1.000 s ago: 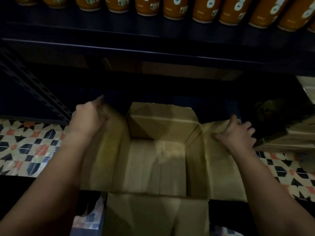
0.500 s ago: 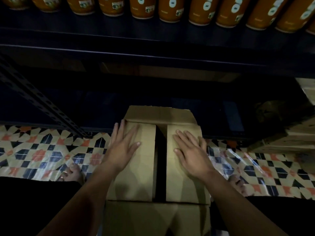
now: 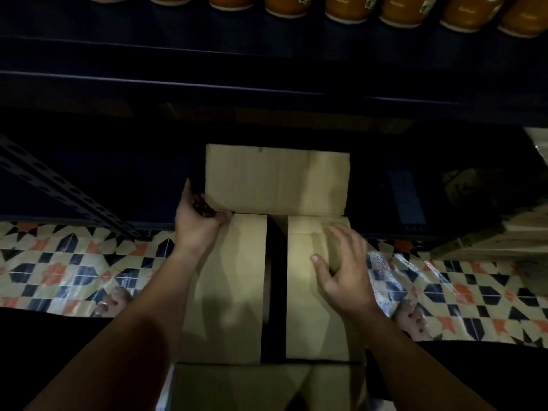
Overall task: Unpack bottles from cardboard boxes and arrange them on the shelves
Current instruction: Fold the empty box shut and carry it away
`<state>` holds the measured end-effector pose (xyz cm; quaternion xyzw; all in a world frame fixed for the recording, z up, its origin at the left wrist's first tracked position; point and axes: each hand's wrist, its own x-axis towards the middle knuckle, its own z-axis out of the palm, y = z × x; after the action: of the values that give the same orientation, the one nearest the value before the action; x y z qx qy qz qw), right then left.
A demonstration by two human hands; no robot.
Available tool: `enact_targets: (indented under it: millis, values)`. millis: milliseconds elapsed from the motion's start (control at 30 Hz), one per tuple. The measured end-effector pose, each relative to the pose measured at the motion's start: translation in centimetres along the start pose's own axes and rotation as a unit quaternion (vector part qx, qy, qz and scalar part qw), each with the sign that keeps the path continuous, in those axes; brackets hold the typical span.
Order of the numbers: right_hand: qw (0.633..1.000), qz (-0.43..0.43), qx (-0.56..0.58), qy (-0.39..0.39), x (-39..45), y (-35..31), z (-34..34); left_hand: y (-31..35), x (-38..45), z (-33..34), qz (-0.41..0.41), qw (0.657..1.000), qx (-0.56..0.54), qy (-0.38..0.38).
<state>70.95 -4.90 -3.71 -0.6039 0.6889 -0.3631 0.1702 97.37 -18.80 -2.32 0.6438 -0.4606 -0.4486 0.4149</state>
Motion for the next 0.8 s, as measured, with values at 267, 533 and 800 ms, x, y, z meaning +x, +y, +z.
enact_targets:
  millis: [267,533,800]
  values:
    - [0.978,0.174,0.112,0.031,-1.0,-1.0,-2.0,-3.3,-4.6,-4.3,0.232,0.958,0.128,-0.110]
    - [0.983,0.062,-0.038,-0.169,-3.7,1.1,-2.9,-5.0,-7.8,-8.4,0.331,0.804,0.425,-0.253]
    - [0.971,0.027,-0.073,-0.225,-2.7,1.4,-3.9,-3.2,-9.7,-11.5,0.292,0.681,0.536,-0.405]
